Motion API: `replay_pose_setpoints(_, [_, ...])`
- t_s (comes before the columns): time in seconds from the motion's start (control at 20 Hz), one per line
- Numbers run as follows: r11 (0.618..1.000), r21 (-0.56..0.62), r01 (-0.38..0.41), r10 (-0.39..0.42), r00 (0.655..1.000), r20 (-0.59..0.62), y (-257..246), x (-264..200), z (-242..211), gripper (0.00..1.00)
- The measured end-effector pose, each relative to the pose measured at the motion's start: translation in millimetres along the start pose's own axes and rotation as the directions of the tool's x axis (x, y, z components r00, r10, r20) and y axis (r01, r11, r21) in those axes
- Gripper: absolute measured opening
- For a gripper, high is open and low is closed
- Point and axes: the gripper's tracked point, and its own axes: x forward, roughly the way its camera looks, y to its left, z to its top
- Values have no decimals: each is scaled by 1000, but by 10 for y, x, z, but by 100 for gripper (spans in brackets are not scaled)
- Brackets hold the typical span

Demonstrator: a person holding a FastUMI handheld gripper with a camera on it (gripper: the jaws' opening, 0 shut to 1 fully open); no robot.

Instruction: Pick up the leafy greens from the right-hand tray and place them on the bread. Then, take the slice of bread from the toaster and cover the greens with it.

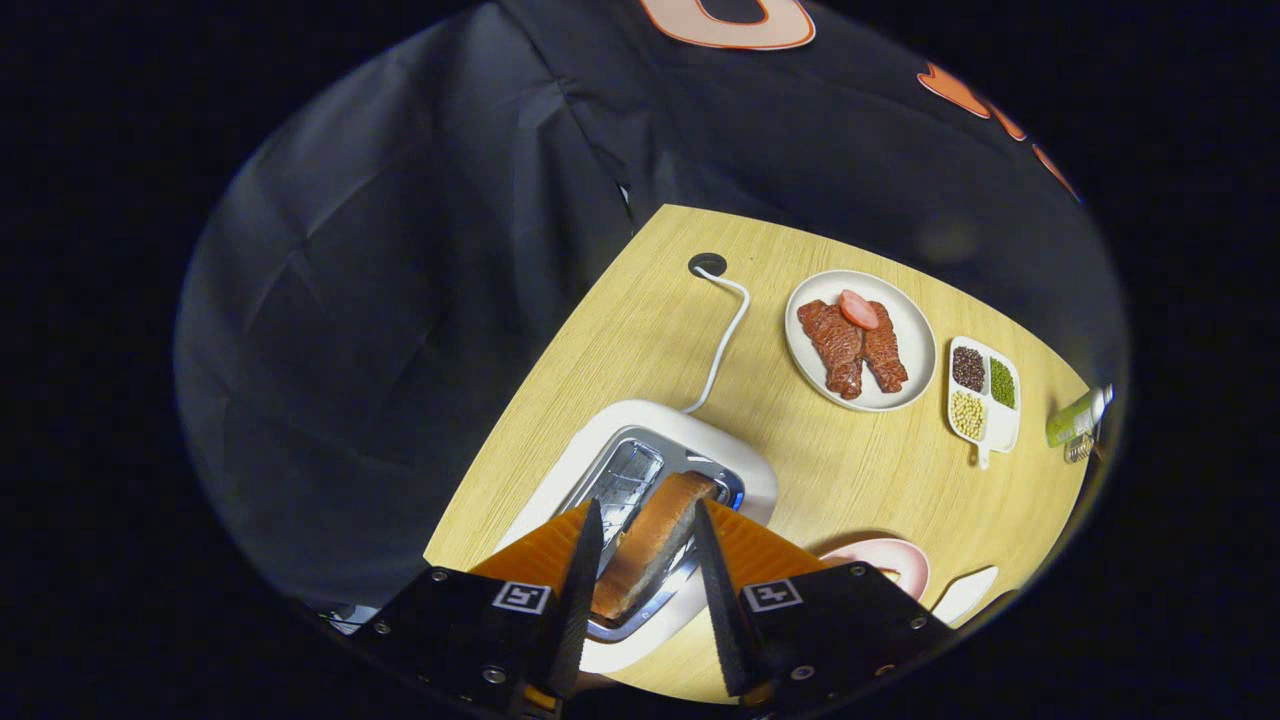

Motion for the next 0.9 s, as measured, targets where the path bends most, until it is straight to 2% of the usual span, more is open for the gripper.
replay_pose_setpoints(0.25, [999, -36, -9, 8, 1000, -6, -54, -19, -95, 33])
replay_pose_setpoints(0.4, [998, -17, -61, 61, 998, -7, -18, -74, -138, 18])
replay_pose_setpoints(0.5, [995, 7, -104, 104, 995, 9, 2, -172, -128, 15])
replay_pose_setpoints(0.9, [971, 59, -232, 220, 963, 158, -53, -693, 31, 15])
